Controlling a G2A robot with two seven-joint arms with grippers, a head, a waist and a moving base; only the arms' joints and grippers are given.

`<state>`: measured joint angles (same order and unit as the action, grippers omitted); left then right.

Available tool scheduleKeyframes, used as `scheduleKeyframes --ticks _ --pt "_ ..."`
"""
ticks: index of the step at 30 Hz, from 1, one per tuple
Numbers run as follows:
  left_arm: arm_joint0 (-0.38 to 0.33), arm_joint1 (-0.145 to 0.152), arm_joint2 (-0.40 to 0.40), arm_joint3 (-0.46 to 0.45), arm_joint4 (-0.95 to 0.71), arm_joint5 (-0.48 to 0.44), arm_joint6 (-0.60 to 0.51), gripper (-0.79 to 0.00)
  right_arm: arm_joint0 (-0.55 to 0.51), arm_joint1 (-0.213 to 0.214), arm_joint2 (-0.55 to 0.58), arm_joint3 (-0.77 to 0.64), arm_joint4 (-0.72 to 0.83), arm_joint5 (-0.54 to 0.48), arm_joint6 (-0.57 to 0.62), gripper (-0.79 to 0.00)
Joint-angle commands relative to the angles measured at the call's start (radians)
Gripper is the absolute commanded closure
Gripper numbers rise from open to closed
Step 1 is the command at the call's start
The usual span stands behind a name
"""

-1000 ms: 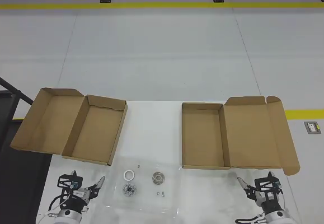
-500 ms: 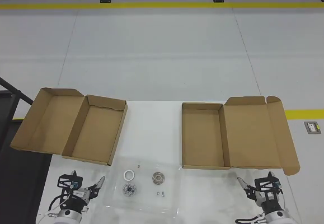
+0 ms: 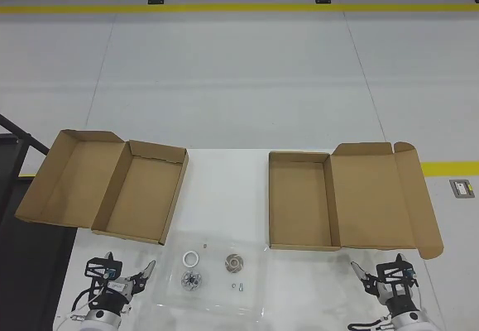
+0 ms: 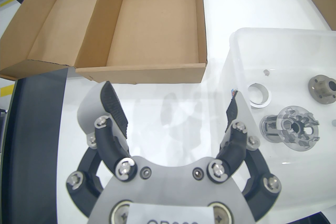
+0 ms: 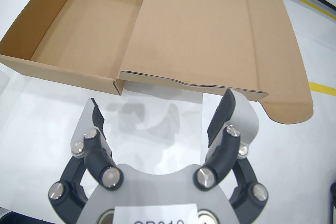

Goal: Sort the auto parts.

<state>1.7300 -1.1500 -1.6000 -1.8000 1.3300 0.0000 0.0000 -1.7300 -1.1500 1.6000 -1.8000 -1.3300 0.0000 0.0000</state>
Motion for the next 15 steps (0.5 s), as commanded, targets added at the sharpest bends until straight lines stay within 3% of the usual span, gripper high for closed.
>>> scheduleKeyframes --ticks 1,15 --pt "0.0 0.0 0.0 0.0 0.0 0.0 0.0 -0.785 0.0 0.0 0.0 0.0 0.0 0.0 0.0 -0.784" --pt "0.0 0.0 0.0 0.0 0.0 0.0 0.0 -0.785 0.003 0.0 -0.002 -0.015 -0.013 -0.005 0.0 -0.785"
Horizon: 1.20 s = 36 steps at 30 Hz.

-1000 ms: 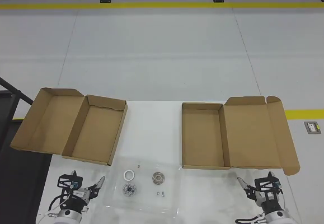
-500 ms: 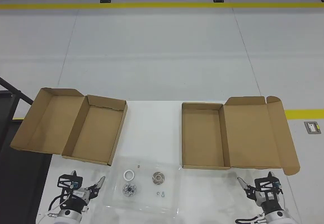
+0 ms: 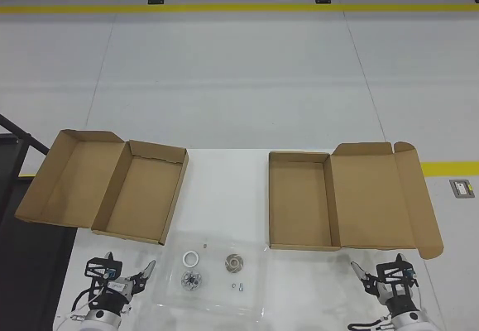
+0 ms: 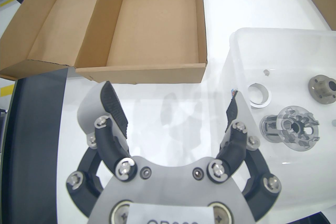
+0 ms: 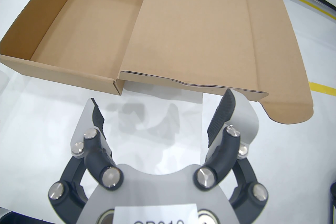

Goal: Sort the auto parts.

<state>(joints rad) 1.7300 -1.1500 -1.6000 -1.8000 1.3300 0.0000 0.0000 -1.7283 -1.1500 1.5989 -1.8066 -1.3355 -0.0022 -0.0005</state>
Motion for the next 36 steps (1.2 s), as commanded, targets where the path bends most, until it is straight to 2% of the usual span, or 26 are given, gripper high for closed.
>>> scheduleKeyframes --ticks 1,9,22,25,30,36 --pt "0.0 0.0 0.0 0.0 0.0 0.0 0.0 -0.785 0.001 0.0 -0.003 -0.019 -0.02 -0.005 0.005 -0.785" --pt "0.0 0.0 0.0 0.0 0.0 0.0 0.0 -0.785 -0.019 -0.004 -0.043 -0.153 -0.116 0.012 0.061 -0.785" --pt "0.0 0.0 0.0 0.0 0.0 0.0 0.0 -0.785 -0.02 -0.004 -0.044 -0.158 -0.121 0.012 0.066 -0.785" --pt "-0.002 -0.001 -0.002 0.004 -0.01 -0.005 0.0 -0.785 -0.013 -0.005 -0.066 -0.172 -0.16 0.002 0.071 -0.785" --pt "0.002 -0.001 -0.032 0.017 -0.064 -0.053 0.018 -0.785 0.001 -0.009 -0.125 -0.224 -0.268 0.011 0.106 -0.785" --pt "0.02 0.003 -0.091 0.019 -0.19 -0.18 0.041 -0.785 0.038 -0.013 -0.201 -0.296 -0.369 -0.03 0.171 -0.785"
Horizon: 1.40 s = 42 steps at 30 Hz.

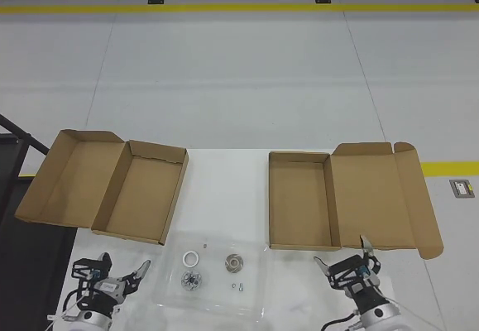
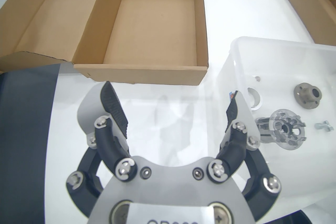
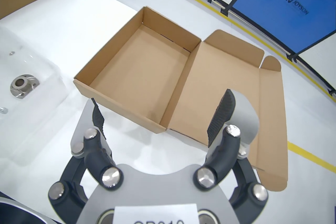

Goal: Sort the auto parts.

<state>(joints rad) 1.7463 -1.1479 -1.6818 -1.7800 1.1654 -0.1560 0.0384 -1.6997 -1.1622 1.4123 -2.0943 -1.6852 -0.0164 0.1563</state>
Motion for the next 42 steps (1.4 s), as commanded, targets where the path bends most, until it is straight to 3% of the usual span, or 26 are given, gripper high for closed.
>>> scheduleKeyframes --ticks 1,4,13,15,22,28,42 --pt "0.007 0.001 -0.018 -0.003 -0.049 -0.044 0.005 -0.785 0.021 -0.001 -0.032 -0.017 -0.032 -0.036 0.031 -0.785" --pt "0.019 0.003 -0.044 -0.002 -0.106 -0.098 0.0 -0.785 0.043 -0.001 -0.059 -0.027 -0.044 -0.091 0.07 -0.785" --pt "0.019 0.003 -0.044 -0.002 -0.106 -0.098 0.0 -0.785 0.043 -0.001 -0.059 -0.027 -0.044 -0.091 0.07 -0.785" --pt "0.018 0.002 -0.042 0.001 -0.113 -0.097 -0.002 -0.785 0.051 0.0 -0.08 -0.026 -0.069 -0.131 0.07 -0.785" --pt "0.017 0.005 -0.072 0.042 -0.224 -0.215 -0.027 -0.785 0.219 -0.02 -0.296 -0.061 -0.198 -0.279 0.274 -0.785" --pt "0.047 0.005 -0.105 0.054 -0.306 -0.251 -0.028 -0.785 0.429 -0.064 -0.471 0.025 -0.002 -0.43 0.454 -0.785" --pt "0.047 0.005 -0.105 0.054 -0.306 -0.251 -0.028 -0.785 0.428 -0.067 -0.483 0.046 0.005 -0.416 0.443 -0.785"
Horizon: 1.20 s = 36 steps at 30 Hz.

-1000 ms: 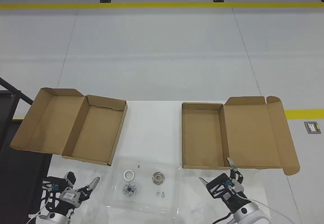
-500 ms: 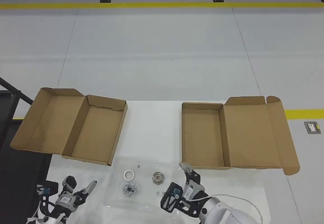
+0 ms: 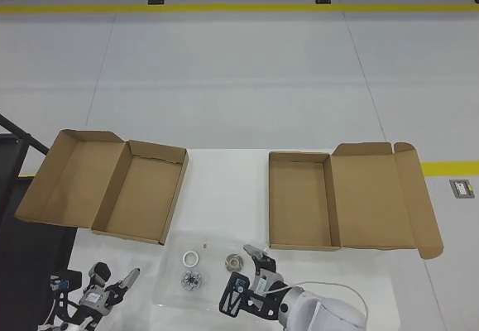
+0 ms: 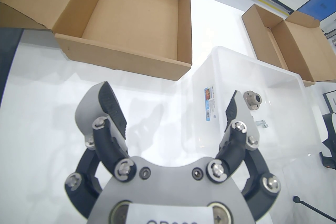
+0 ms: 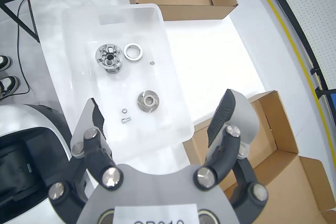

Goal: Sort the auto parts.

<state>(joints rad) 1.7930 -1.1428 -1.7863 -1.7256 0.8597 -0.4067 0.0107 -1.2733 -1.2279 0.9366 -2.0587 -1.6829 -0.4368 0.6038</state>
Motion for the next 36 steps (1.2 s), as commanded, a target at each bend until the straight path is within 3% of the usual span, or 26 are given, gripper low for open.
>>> scheduleKeyframes --ticks 1,9,19,22,26,31,34,36 --pt "0.0 0.0 0.0 0.0 0.0 0.0 0.0 -0.785 0.006 -0.004 -0.021 0.022 0.035 -0.021 -0.015 -0.785" --pt "0.0 0.0 0.0 0.0 0.0 0.0 0.0 -0.785 0.148 -0.034 -0.105 0.139 0.269 -0.177 0.056 -0.785" --pt "0.0 0.0 0.0 0.0 0.0 0.0 0.0 -0.785 0.165 -0.038 -0.112 0.164 0.268 -0.163 0.089 -0.785" --pt "0.0 0.0 0.0 0.0 0.0 0.0 0.0 -0.785 0.21 -0.057 -0.155 0.243 0.212 -0.051 0.143 -0.785" --pt "0.0 0.0 0.0 0.0 0.0 0.0 0.0 -0.785 0.287 -0.086 -0.217 0.326 0.151 0.017 0.177 -0.785" --pt "0.0 0.0 0.0 0.0 0.0 0.0 0.0 -0.785 0.35 -0.105 -0.253 0.402 0.128 -0.016 0.177 -0.779" --pt "0.0 0.0 0.0 0.0 0.0 0.0 0.0 -0.785 0.361 -0.114 -0.28 0.422 0.093 -0.018 0.181 -0.702" --pt "0.0 0.0 0.0 0.0 0.0 0.0 0.0 -0.785 0.365 -0.12 -0.291 0.436 0.084 -0.017 0.196 -0.699"
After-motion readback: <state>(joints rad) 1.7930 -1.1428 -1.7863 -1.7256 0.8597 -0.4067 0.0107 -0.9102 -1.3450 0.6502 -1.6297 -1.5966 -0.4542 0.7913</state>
